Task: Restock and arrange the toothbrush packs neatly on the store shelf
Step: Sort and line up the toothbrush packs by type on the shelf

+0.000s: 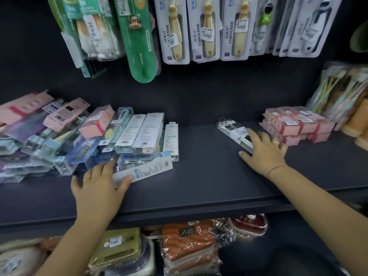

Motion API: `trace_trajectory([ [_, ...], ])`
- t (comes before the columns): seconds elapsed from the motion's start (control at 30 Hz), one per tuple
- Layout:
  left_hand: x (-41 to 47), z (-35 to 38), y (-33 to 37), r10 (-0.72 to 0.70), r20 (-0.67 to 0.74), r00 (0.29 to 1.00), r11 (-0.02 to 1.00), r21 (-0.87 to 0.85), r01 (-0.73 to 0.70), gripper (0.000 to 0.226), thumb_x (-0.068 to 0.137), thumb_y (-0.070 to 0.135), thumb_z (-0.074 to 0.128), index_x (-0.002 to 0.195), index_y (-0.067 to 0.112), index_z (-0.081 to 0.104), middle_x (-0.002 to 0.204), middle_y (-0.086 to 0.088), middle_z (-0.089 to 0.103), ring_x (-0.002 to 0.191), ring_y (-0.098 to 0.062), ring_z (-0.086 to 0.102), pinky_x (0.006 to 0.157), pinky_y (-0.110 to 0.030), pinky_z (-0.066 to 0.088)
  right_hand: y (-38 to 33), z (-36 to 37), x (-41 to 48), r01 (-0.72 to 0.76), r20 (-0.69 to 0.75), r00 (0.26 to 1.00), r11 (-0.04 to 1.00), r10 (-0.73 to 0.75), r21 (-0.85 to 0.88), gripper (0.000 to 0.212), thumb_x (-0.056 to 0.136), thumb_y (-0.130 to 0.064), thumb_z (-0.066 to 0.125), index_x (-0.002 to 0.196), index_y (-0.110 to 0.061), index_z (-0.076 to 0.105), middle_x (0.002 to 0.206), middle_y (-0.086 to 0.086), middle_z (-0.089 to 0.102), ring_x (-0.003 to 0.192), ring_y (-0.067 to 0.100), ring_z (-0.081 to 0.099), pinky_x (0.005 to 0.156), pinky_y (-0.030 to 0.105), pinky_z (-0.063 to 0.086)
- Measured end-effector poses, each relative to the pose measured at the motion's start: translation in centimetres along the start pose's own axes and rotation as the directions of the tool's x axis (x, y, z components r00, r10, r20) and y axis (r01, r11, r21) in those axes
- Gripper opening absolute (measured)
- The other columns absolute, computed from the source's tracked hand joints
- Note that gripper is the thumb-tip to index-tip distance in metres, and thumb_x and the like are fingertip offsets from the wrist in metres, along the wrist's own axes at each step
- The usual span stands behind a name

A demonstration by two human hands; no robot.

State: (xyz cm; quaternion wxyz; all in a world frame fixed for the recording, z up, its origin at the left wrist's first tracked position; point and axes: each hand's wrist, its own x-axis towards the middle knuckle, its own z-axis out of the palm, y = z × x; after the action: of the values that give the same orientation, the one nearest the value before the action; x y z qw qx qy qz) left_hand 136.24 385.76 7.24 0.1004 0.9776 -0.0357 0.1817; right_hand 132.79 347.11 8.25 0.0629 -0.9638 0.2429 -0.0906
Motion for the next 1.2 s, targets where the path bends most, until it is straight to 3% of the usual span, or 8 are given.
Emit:
trace_trajectory([
  [0.13, -0.2, -1.0, 0.2, 0.012, 0.044, 0.999, 0.986, -0.170, -0.005, 0.054, 0.080, 0.036, 0.078, 0.126, 0.012, 0.063, 0.112, -0.012, 0.064, 0.109, -0.039, 0.055, 0.081, -0.049, 0.049, -0.9, 0.0, -0.1, -0.027, 0.071, 0.997, 0.997, 0.022, 0.071, 0.061, 0.093, -0.048, 0.053, 0.147, -0.026, 0.033, 0.150, 0.012, 0.032, 0.131, 0.039, 0.035, 0.108, 0.045, 0.030],
  [0.27, -2.5, -0.8, 3.3, 0.301, -0.159, 0.940, 0.944, -0.088, -0.317, 0.039, 0.059, 0.018, 0.092, 0.092, 0.011, 0.071, 0.085, -0.008, 0.065, 0.076, -0.033, 0.060, 0.062, -0.040, 0.048, -4.6, 0.5, -1.8, 0.029, 0.031, 0.999, 0.999, -0.030, 0.012, 0.069, 0.090, -0.060, 0.051, 0.146, -0.023, 0.034, 0.151, 0.010, 0.028, 0.136, 0.034, 0.027, 0.109, 0.044, 0.023],
  [0.4, -5.1, 0.6, 6.5, 0.439, -0.144, 0.887, 0.892, -0.044, -0.449, 0.038, 0.085, 0.051, 0.064, 0.109, 0.022, 0.070, 0.103, 0.001, 0.068, 0.086, -0.023, 0.063, 0.068, -0.037, 0.050, -7.9, 1.0, -3.2, 0.258, -0.143, 0.961, 0.950, -0.235, 0.174, 0.051, 0.098, -0.027, 0.053, 0.146, -0.015, 0.039, 0.155, 0.010, 0.024, 0.142, 0.029, 0.022, 0.115, 0.036, 0.016],
  [0.53, -5.1, 0.6, 6.2, 0.436, -0.030, 0.900, 0.884, -0.176, -0.434, 0.054, 0.091, 0.058, 0.037, 0.122, 0.026, 0.067, 0.118, 0.000, 0.067, 0.099, -0.024, 0.066, 0.077, -0.041, 0.054, -10.0, 0.4, -4.0, 0.321, -0.025, 0.925, 0.746, -0.378, 0.583, 0.036, 0.100, -0.015, 0.048, 0.136, -0.016, 0.054, 0.145, 0.001, 0.040, 0.135, 0.014, 0.037, 0.103, 0.010, 0.020],
  [0.67, -3.3, -0.2, 3.9, 0.342, 0.150, 0.928, 0.816, -0.537, -0.214, 0.058, 0.084, 0.041, 0.072, 0.138, 0.040, 0.048, 0.117, 0.016, 0.057, 0.112, -0.007, 0.052, 0.095, -0.023, 0.041, -10.3, -0.8, -4.3, 0.425, 0.258, 0.744, 0.734, -0.617, 0.530, 0.054, 0.089, -0.048, 0.063, 0.138, -0.032, 0.050, 0.144, -0.012, 0.040, 0.132, 0.005, 0.038, 0.112, 0.025, 0.029],
  [0.8, -2.4, -0.7, 2.6, 0.317, 0.174, 0.932, 0.787, -0.597, -0.156, 0.070, 0.079, 0.034, 0.079, 0.138, 0.045, 0.044, 0.115, 0.028, 0.049, 0.114, 0.001, 0.047, 0.096, -0.017, 0.037, -8.4, -1.6, -6.1, 0.509, 0.293, 0.697, 0.739, -0.655, 0.440, 0.066, 0.081, -0.044, 0.075, 0.139, -0.036, 0.045, 0.129, -0.019, 0.046, 0.119, -0.001, 0.042, 0.104, 0.017, 0.033],
  [1.07, -2.5, 0.6, 3.5, 0.293, -0.113, 0.950, 0.833, -0.458, -0.311, 0.057, 0.089, 0.043, 0.063, 0.140, 0.022, 0.050, 0.148, 0.004, 0.042, 0.137, -0.014, 0.031, 0.112, -0.038, 0.024, -2.4, -5.6, -6.8, 0.263, -0.126, 0.963, 0.733, -0.237, 0.627, 0.038, 0.080, -0.031, 0.077, 0.114, -0.036, 0.061, 0.106, -0.020, 0.061, 0.091, -0.007, 0.056, 0.071, 0.001, 0.040],
  [1.2, -0.3, 1.1, 4.0, 0.269, -0.243, 0.932, 0.892, -0.303, -0.336, 0.059, 0.095, 0.054, 0.040, 0.140, 0.017, 0.048, 0.152, -0.008, 0.037, 0.142, -0.029, 0.027, 0.114, -0.049, 0.020, -5.6, -3.6, -5.8, 0.047, -0.228, 0.972, 0.888, 0.065, 0.457, 0.047, 0.083, -0.040, 0.070, 0.124, -0.022, 0.056, 0.113, 0.004, 0.065, 0.103, 0.027, 0.060, 0.079, 0.031, 0.046],
])
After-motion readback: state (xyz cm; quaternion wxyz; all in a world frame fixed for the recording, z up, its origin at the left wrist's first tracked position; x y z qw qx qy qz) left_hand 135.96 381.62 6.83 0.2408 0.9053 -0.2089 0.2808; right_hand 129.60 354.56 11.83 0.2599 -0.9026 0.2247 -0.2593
